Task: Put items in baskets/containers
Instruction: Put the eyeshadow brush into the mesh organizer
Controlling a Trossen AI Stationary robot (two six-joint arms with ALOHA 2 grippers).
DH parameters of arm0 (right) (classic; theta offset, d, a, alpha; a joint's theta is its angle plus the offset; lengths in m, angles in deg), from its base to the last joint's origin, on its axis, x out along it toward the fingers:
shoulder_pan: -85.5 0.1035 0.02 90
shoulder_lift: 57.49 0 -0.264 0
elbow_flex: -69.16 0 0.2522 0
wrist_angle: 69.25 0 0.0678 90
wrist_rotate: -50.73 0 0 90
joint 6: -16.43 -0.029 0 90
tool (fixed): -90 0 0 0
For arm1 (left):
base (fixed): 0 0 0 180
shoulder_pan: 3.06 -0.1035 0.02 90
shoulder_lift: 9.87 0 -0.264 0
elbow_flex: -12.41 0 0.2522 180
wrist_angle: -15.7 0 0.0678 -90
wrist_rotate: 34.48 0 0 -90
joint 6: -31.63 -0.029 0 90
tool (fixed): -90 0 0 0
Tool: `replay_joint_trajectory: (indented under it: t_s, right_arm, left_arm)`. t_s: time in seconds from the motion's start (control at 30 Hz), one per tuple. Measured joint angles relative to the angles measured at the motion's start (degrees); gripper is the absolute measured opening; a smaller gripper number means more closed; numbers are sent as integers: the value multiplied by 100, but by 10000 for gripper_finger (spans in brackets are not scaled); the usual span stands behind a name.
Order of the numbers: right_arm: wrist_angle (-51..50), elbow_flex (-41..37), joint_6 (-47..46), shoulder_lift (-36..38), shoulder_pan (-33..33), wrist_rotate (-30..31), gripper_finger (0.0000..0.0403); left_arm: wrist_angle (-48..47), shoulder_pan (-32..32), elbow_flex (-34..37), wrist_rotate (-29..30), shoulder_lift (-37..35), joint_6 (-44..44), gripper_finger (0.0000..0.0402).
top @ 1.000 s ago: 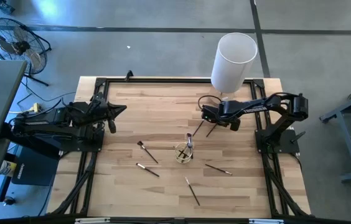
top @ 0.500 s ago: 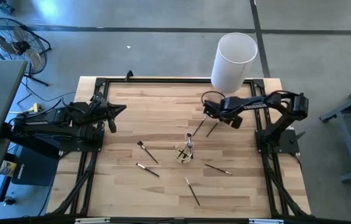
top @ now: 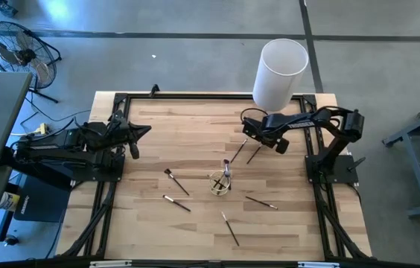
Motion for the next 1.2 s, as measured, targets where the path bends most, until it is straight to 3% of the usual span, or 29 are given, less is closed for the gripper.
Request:
replay_joint_trajectory:
  t_s: [0.2, 0.47, 0.77, 1.03, 1.2]
  right_arm:
    - [-72, -6, -68, -20, 7, 38, 80]
    - [-95, -17, 70, -29, 16, 13, 6]
    - [24, -33, 434, -30, 320, 198, 1]
    - [106, -35, 1331, 180, 943, 373, 0]
    - [96, -33, 2274, 638, 1454, 1153, 0]
  left_arm:
    - [-31, 0, 0, 4, 0, 2, 0]
    - [-31, -2, 0, 103, 0, 7, 0]
    - [-24, -2, 0, 149, 0, 22, 0]
    - [-14, 0, 0, 149, 13, -24, 0]
    - [-11, 2, 0, 12, 24, -18, 0]
